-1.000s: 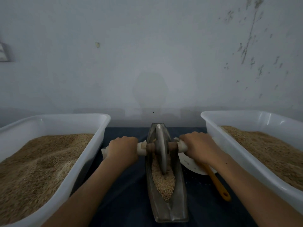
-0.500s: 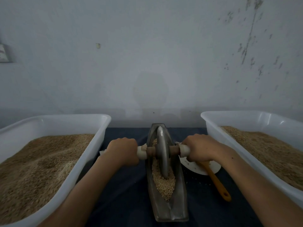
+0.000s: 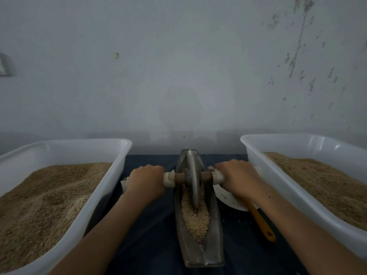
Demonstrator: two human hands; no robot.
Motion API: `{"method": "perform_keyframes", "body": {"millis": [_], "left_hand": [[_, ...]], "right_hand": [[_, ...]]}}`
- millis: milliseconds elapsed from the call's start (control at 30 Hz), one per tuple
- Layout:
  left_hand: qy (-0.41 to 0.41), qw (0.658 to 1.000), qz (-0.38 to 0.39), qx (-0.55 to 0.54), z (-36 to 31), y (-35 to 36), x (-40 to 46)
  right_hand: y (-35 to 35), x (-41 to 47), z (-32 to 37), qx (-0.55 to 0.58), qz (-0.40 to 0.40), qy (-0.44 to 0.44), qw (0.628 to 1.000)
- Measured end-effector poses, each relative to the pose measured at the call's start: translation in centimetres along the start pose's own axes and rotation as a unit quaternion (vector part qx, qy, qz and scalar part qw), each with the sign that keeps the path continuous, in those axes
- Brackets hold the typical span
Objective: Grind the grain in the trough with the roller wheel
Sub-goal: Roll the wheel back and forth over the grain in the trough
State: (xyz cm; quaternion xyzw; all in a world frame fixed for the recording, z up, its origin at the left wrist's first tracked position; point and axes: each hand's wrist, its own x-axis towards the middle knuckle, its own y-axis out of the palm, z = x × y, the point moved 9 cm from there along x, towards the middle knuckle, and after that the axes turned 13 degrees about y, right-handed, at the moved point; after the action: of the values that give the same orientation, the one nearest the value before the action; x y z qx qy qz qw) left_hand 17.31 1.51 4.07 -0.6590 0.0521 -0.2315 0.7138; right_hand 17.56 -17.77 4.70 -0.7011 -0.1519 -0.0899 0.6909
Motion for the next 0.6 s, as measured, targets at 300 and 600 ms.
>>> {"method": "perform_keyframes", "body": {"millis": [300,600], "left_hand": [[0.020,0.996,0.081,0.021,-0.3,0.5,0.0],[-0.008,0.999,-0.032,-0.007,0.2,-0.2,-0.2]], "right_hand": [[1.9,-0.7,-0.4,0.012,0.227,0.010,0.974],[-0.4,0.1,0.3,-0.003,-0.077,-0.015,0.997]]}}
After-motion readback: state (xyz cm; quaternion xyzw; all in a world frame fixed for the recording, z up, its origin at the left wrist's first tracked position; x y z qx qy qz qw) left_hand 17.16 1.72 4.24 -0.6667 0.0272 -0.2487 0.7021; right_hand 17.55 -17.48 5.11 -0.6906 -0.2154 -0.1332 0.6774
